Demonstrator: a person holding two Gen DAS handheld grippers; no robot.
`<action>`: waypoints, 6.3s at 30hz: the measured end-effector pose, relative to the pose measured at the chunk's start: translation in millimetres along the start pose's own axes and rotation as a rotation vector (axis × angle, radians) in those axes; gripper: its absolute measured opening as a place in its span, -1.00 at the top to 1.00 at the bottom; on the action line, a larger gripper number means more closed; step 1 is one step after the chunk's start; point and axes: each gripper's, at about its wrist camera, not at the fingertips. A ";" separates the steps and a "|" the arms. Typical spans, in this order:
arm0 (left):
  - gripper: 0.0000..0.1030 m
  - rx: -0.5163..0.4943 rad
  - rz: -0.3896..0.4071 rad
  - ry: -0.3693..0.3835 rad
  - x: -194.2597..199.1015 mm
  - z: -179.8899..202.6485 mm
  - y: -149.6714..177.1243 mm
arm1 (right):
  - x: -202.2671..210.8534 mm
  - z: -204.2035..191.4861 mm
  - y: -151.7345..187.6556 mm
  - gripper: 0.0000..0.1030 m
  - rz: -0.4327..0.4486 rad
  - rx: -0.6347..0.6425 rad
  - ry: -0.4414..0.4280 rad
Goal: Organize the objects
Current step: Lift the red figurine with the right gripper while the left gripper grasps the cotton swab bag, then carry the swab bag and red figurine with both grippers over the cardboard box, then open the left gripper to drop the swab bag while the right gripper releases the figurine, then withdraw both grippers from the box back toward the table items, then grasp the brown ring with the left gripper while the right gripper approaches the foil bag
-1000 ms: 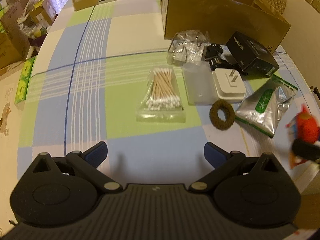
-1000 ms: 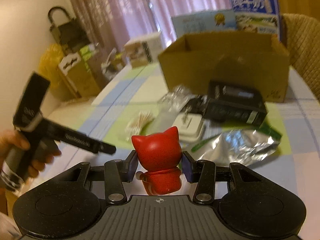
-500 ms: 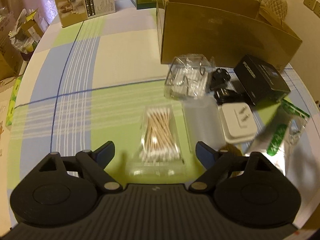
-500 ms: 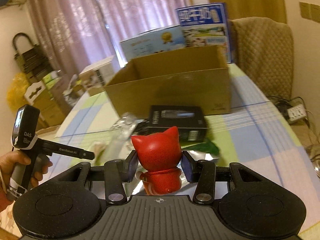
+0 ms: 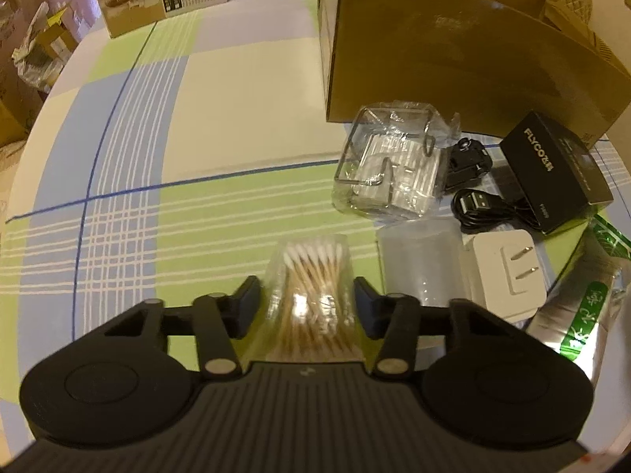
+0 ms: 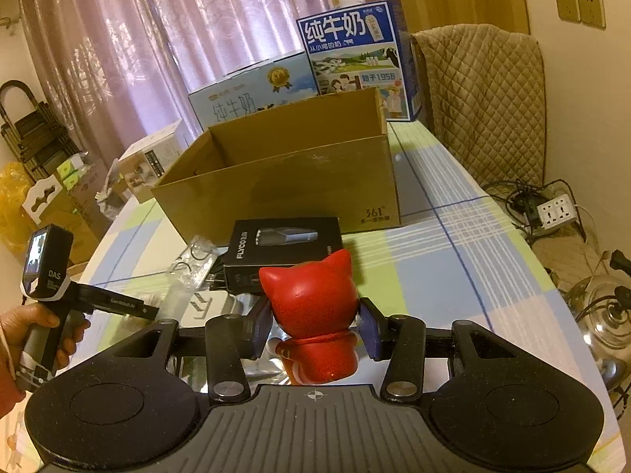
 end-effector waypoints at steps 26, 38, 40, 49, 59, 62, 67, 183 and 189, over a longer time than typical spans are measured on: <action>0.58 0.012 0.255 0.061 82.1 69.5 -63.1 | -60.9 10.7 -98.8 0.16 0.058 0.102 -0.197; 0.58 -0.062 0.309 0.084 63.3 117.4 -149.9 | -114.8 -3.9 -174.8 0.16 0.112 0.143 -0.214; 0.58 -0.071 0.306 0.074 55.8 120.6 -162.9 | -127.7 -5.8 -183.6 0.16 0.101 0.147 -0.209; 0.58 -0.034 0.238 0.009 5.6 108.2 -206.9 | -196.6 -22.4 -198.4 0.16 -0.015 0.236 -0.120; 0.57 -0.030 0.082 0.010 -52.9 106.0 -217.7 | -251.7 -39.7 -187.0 0.16 -0.200 0.311 -0.076; 0.57 -0.030 0.044 0.017 -67.5 109.4 -215.8 | -262.2 -42.4 -183.9 0.17 -0.241 0.317 -0.083; 0.57 -0.025 -0.010 0.015 -87.6 111.6 -211.2 | -273.1 -46.0 -181.4 0.17 -0.308 0.316 -0.100; -0.67 0.010 0.027 0.116 74.3 -10.0 0.6 | -121.6 -72.8 9.6 -0.73 -0.354 -0.108 0.266; -0.67 -0.016 -0.008 0.138 60.0 -0.9 9.5 | -115.1 -65.4 15.4 -0.73 -0.354 0.027 0.242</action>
Point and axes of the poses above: each gripper's, at about its wrist camera, not at the fingertips, and x roughly against the way its jaws point, z to its right, y to its underside, and after that the axes turned 13 degrees about y, right-handed
